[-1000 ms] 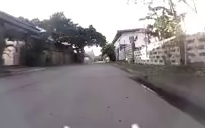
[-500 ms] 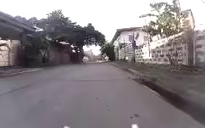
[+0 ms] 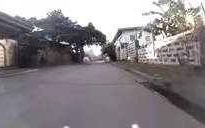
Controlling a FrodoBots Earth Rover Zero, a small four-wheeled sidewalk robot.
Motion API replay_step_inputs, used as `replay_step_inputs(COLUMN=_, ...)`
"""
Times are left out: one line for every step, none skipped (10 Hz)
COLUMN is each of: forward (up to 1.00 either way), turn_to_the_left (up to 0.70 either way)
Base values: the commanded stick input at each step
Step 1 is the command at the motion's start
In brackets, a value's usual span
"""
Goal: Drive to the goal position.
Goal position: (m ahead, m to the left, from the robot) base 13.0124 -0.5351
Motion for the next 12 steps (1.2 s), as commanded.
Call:
replay_step_inputs(forward=1.00, turn_to_the_left=0.00)
replay_step_inputs(forward=1.00, turn_to_the_left=0.00)
replay_step_inputs(forward=1.00, turn_to_the_left=0.00)
replay_step_inputs(forward=1.00, turn_to_the_left=0.00)
replay_step_inputs(forward=1.00, turn_to_the_left=0.00)
replay_step_inputs(forward=1.00, turn_to_the_left=0.00)
replay_step_inputs(forward=1.00, turn_to_the_left=0.00)
replay_step_inputs(forward=1.00, turn_to_the_left=0.00)
replay_step_inputs(forward=1.00, turn_to_the_left=0.00)
replay_step_inputs(forward=1.00, turn_to_the_left=0.00)
replay_step_inputs(forward=1.00, turn_to_the_left=0.00)
replay_step_inputs(forward=1.00, turn_to_the_left=0.00)
